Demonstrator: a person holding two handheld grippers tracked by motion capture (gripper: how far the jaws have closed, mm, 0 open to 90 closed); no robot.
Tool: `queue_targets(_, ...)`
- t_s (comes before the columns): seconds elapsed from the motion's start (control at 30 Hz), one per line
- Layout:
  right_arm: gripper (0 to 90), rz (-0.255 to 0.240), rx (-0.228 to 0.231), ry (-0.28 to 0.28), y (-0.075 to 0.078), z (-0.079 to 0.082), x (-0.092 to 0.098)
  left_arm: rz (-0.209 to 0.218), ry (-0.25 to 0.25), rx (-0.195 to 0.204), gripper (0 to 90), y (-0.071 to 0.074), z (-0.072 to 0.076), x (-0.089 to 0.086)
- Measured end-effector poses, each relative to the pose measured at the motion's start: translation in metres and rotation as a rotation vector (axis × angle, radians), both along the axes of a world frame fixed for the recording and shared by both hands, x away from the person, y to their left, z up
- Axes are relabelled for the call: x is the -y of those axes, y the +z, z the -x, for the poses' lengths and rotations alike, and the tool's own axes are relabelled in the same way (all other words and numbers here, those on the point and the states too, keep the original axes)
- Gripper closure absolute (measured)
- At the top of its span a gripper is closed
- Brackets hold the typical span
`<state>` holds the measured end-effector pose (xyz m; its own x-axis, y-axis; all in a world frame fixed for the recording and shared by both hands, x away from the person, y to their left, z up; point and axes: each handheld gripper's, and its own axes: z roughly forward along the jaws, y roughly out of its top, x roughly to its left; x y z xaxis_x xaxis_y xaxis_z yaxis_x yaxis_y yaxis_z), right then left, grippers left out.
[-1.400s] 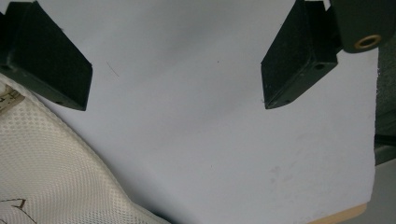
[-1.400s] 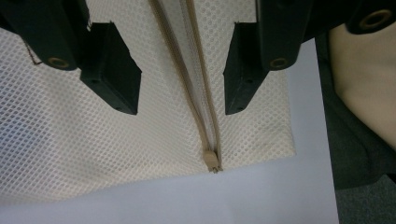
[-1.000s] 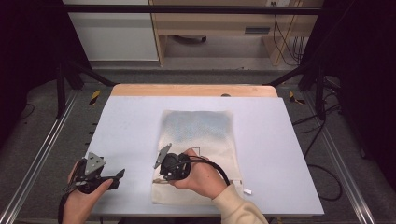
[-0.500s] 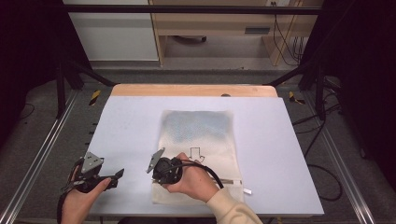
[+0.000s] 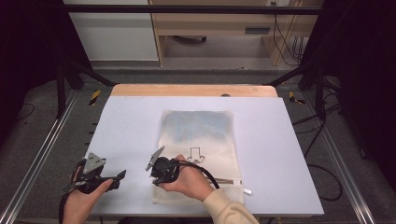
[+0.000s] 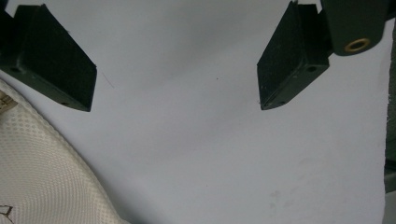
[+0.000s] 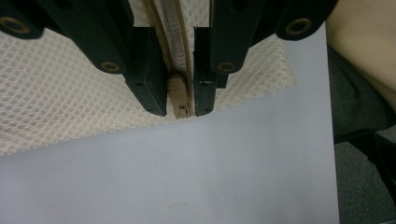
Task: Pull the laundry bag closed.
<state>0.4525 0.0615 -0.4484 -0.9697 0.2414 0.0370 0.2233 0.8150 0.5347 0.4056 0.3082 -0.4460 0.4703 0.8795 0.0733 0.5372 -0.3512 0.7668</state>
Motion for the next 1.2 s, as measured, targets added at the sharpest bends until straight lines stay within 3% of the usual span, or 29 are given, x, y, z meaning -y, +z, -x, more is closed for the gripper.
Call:
queue_targets(0.17, 81.8, -0.014, -0.003, 0.003, 0.003, 0.0, 0.002, 0.018, -0.013, 0.0, 11.6, 0.001, 0.002, 0.004)
queue_targets(0.3, 81.9, -0.029, -0.004, 0.009, 0.009, 0.001, 0.003, 0.063, -0.037, 0.01, 11.5, 0.001, 0.006, 0.007)
queue_targets(0.53, 81.9, -0.043, 0.003, 0.026, 0.03, -0.001, 0.008, 0.12, -0.116, 0.011, 13.0, 0.004, 0.015, 0.024)
queue_targets(0.73, 81.9, -0.057, 0.009, 0.038, 0.035, -0.005, 0.01, 0.178, -0.194, -0.049, 19.4, 0.003, 0.022, 0.039)
queue_targets(0.8, 81.9, -0.066, 0.007, 0.041, 0.033, -0.004, 0.011, 0.219, -0.22, -0.083, 19.3, 0.001, 0.021, 0.044)
queue_targets(0.93, 81.9, -0.056, 0.018, 0.044, 0.027, -0.003, 0.011, 0.285, -0.247, -0.114, 18.4, -0.001, 0.021, 0.053)
queue_targets(1.07, 81.9, -0.059, 0.018, 0.04, 0.024, -0.001, 0.011, 0.249, -0.25, -0.134, 18.4, -0.005, 0.021, 0.059)
queue_targets(1.2, 81.9, -0.062, 0.028, 0.037, 0.024, 0.0, 0.011, 0.264, -0.267, -0.159, 18.9, -0.009, 0.018, 0.067)
